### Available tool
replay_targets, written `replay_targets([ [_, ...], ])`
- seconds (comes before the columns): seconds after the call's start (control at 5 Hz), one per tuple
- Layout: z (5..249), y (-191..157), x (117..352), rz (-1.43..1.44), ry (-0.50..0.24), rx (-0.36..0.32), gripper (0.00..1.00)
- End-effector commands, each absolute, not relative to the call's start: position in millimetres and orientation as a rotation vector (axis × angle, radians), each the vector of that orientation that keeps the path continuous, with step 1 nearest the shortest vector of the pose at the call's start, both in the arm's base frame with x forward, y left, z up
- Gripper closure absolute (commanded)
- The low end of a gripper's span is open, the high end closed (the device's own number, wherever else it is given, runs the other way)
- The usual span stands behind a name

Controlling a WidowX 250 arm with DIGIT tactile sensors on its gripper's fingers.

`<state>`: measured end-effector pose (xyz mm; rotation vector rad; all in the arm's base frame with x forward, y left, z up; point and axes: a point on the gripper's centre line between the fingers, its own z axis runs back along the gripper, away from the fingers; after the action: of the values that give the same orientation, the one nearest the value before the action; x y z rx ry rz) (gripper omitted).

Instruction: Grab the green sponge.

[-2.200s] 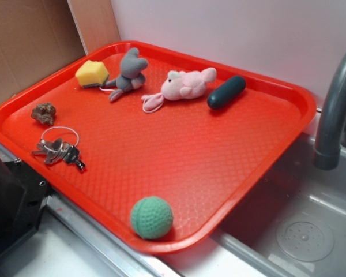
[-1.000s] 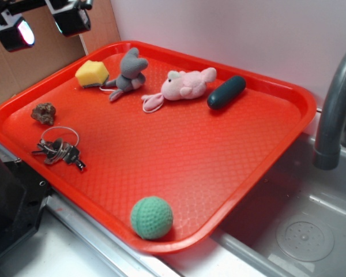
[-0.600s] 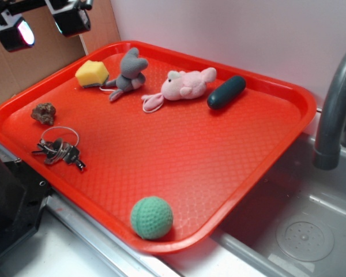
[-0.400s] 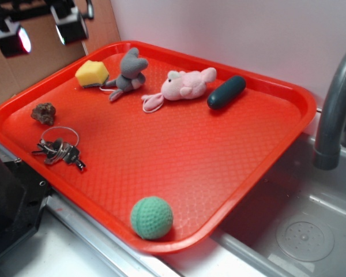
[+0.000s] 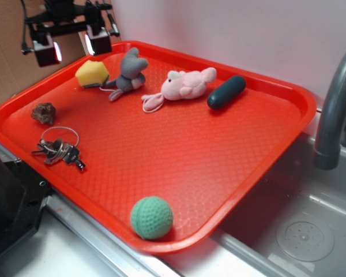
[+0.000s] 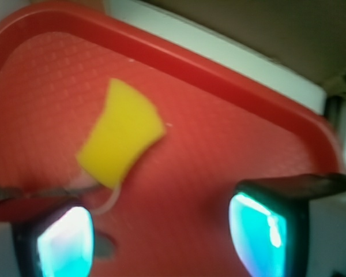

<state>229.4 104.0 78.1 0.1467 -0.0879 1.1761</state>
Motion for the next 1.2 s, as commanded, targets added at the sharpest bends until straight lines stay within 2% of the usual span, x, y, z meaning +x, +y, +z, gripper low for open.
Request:
replay_targets([
  [0.0, 88.5, 119.5, 247.4, 1.172, -0.245, 0.097, 0.00],
  [0.6, 89.7, 138.4, 250.8, 1.282, -0.248, -0.013, 0.00],
  [1.0, 64.2, 134.7, 246.1, 1.265, -0.194, -0.001, 0.00],
])
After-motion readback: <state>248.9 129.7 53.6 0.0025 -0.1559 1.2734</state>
